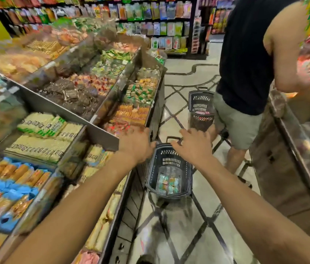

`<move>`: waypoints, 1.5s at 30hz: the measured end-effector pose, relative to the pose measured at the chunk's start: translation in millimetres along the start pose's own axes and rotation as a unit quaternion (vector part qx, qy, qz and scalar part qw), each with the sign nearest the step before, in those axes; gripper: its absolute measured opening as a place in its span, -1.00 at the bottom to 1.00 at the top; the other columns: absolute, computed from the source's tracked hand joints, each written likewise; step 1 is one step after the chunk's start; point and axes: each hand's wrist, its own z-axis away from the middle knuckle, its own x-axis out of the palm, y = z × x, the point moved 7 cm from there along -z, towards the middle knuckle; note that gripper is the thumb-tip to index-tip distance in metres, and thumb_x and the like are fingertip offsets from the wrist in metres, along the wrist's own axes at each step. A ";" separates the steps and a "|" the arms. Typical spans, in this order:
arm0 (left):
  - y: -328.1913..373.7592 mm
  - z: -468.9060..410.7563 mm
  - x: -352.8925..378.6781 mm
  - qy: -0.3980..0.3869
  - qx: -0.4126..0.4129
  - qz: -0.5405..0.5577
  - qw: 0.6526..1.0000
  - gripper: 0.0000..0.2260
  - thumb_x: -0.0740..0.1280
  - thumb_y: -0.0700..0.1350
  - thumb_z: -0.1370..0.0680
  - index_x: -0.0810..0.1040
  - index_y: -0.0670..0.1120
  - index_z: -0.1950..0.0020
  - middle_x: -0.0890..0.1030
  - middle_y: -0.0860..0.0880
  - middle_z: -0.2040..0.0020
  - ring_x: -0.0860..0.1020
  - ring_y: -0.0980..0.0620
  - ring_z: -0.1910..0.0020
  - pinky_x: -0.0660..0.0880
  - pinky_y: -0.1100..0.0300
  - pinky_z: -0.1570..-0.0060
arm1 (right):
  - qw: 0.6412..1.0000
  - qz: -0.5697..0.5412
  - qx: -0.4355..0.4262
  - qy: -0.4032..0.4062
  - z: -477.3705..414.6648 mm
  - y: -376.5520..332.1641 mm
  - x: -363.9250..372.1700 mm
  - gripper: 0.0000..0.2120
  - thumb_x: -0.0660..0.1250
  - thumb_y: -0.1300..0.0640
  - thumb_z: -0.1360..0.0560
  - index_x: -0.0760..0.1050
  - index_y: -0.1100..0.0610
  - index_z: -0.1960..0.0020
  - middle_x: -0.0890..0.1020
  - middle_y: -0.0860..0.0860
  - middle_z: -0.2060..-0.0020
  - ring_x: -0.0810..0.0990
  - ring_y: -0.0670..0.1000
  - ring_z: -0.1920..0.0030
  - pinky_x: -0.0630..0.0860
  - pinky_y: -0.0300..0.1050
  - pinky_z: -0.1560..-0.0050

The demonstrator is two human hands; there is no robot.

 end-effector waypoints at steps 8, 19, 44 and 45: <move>32.8 -128.8 30.2 -0.030 0.068 0.005 0.997 -0.48 0.15 0.23 -0.68 0.37 -0.08 -0.50 0.47 -0.25 -0.42 0.42 -0.29 -0.42 0.36 -0.17 -0.37 | 0.998 -0.012 0.064 -0.028 -94.9 45.2 52.6 -0.42 0.16 -0.36 -0.55 0.51 -0.01 -0.38 0.62 0.08 -0.27 0.54 0.17 -0.32 0.35 0.27 -0.39; 51.0 -289.3 125.8 -0.120 0.091 -0.011 0.988 -0.44 0.17 0.21 -0.68 0.31 -0.13 -0.56 0.47 -0.26 -0.44 0.42 -0.30 -0.42 0.33 -0.18 -0.41 | 0.983 -0.007 0.122 -0.135 -201.5 81.7 172.2 -0.45 0.19 -0.35 -0.55 0.52 0.02 -0.31 0.64 0.11 -0.19 0.57 0.21 -0.26 0.40 0.20 -0.35; 100.8 -337.4 612.5 -0.351 0.023 -0.028 0.936 -0.70 0.49 0.01 -0.45 0.61 -0.16 -0.03 0.64 -0.23 0.08 0.65 -0.22 0.09 0.59 -0.08 0.02 | 0.924 -0.091 0.152 -0.338 -176.5 140.3 632.0 -0.62 0.35 -0.10 -0.57 0.56 0.12 -0.27 0.65 0.16 0.00 0.65 0.25 -0.04 0.55 0.02 0.09; 99.5 -336.3 630.7 -0.343 0.031 -0.052 0.937 -0.70 0.53 0.01 -0.40 0.61 -0.15 0.02 0.64 -0.21 0.14 0.65 -0.20 0.16 0.61 -0.06 0.09 | 0.922 -0.101 0.157 -0.340 -174.6 139.6 651.2 -0.58 0.32 -0.10 -0.56 0.54 0.11 -0.32 0.66 0.16 -0.02 0.65 0.23 -0.06 0.52 -0.01 0.11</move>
